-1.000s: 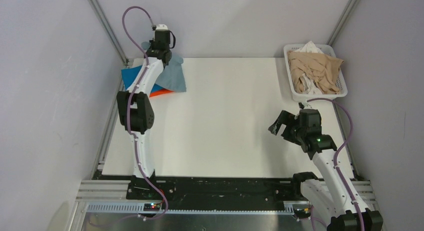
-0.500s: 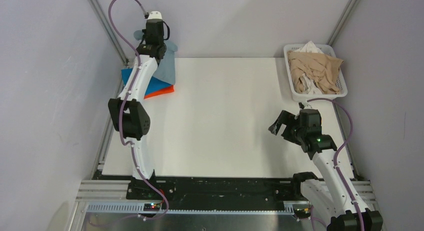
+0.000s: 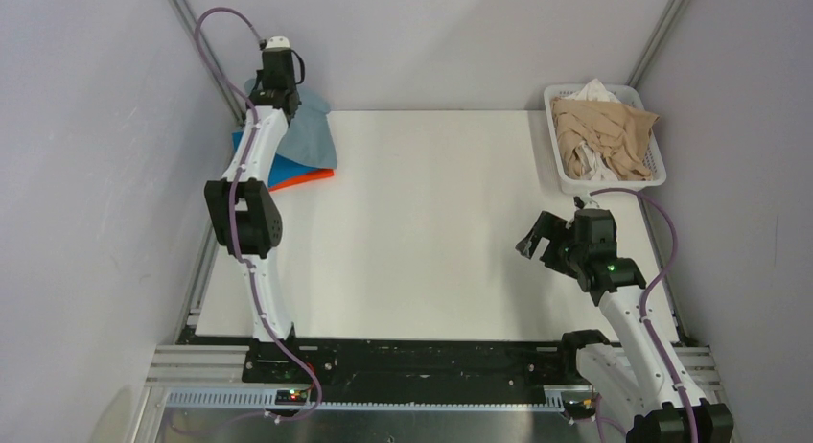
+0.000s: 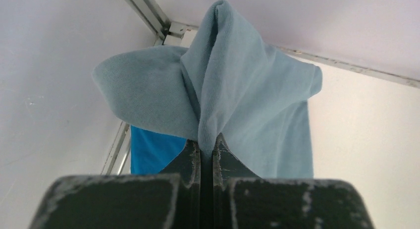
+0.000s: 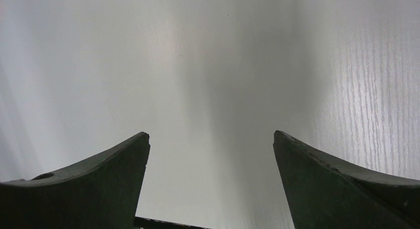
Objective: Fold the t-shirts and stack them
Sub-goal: Put the neatly folded tshirt into the corner of the board with the left arm, then reset both arms
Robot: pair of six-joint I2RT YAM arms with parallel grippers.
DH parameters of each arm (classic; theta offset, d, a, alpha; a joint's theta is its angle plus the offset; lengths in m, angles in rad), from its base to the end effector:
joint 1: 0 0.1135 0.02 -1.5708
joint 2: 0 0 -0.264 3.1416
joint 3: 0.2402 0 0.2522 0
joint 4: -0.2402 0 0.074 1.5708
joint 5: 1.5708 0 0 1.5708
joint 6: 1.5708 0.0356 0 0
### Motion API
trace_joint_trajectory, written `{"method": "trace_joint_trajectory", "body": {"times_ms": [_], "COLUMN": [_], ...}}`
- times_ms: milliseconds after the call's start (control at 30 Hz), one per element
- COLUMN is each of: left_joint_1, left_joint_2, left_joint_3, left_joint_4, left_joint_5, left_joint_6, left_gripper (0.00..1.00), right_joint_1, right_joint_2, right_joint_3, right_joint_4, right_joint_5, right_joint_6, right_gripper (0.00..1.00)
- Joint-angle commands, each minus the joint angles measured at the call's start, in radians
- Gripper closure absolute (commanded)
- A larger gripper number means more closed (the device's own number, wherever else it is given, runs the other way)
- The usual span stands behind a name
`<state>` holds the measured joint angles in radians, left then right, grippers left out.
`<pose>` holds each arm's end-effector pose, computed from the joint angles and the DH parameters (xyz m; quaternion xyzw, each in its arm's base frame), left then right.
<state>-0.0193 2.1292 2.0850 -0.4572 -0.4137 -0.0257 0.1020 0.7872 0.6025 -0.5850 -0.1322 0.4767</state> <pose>0.5009 0.0046 0.3353 -0.1073 0.8417 0.1654 0.5026 0.1626 0.0214 0.2384 0.1458 0.9076 0.1693 0.3555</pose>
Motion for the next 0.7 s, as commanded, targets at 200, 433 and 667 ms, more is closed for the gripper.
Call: {"method": "trace_joint_trajectory", "body": {"times_ms": [200, 433, 667], "left_joint_1": [0.125, 0.14, 0.136], "left_joint_2": [0.064, 0.004, -0.213], "left_joint_3": [-0.016, -0.075, -0.241], "left_joint_4": [0.056, 0.055, 0.057], "left_joint_5": [0.05, -0.02, 0.159], "left_joint_6": [-0.004, -0.061, -0.217], "left_gripper": [0.73, 0.01, 0.0], "right_joint_1": [-0.002, -0.002, -0.003], "right_joint_2": [0.004, 0.006, 0.0], "right_joint_3": [0.0, 0.0, 0.0], "right_joint_4": [0.022, 0.02, 0.031], "right_joint_5": [0.055, 0.069, 0.068], "right_joint_6": [0.0, -0.005, -0.003], "right_gripper": [0.01, 0.0, 0.01]}}
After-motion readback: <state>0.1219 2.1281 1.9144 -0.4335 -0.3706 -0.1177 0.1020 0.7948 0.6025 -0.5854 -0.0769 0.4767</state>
